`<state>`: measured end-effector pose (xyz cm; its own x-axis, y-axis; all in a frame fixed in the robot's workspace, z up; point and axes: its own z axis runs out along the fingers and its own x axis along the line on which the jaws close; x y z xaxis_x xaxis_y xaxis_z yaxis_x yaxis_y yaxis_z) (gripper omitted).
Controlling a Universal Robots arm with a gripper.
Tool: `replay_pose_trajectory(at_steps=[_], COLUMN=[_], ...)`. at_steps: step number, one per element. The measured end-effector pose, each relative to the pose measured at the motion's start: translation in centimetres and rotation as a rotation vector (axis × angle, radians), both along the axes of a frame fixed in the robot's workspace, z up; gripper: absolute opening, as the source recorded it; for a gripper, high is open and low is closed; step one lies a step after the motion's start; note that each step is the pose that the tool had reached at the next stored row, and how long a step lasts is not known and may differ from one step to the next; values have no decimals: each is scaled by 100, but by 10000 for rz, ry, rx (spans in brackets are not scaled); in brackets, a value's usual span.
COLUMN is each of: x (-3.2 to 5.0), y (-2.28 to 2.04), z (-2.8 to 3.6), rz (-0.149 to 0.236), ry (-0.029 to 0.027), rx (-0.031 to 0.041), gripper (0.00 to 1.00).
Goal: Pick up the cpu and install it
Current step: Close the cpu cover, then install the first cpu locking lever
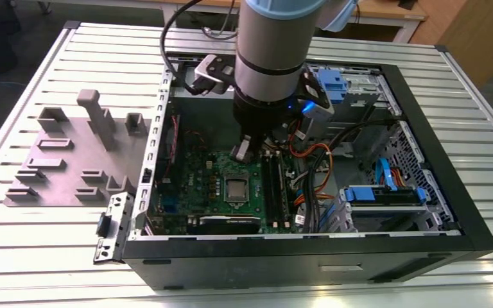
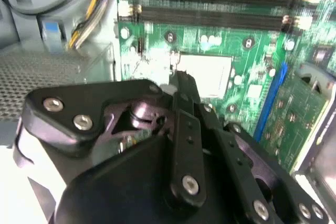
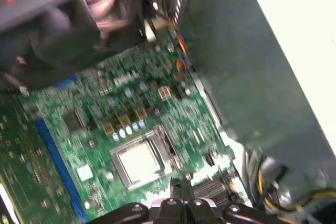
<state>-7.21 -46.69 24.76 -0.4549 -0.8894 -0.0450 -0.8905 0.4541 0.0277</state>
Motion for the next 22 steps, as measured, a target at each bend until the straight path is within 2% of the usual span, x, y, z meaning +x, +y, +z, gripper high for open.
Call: replay_pose_trajectory(at_steps=[3,6,13,22], x=[-115,-173,-199,-200], y=[-13,-49,-79,-80], z=[0,-1,-1,-1], rz=[-1,-1,0,0], ry=[0,0,0,0], rx=[0,1,0,1], gripper=[11,11,11,11])
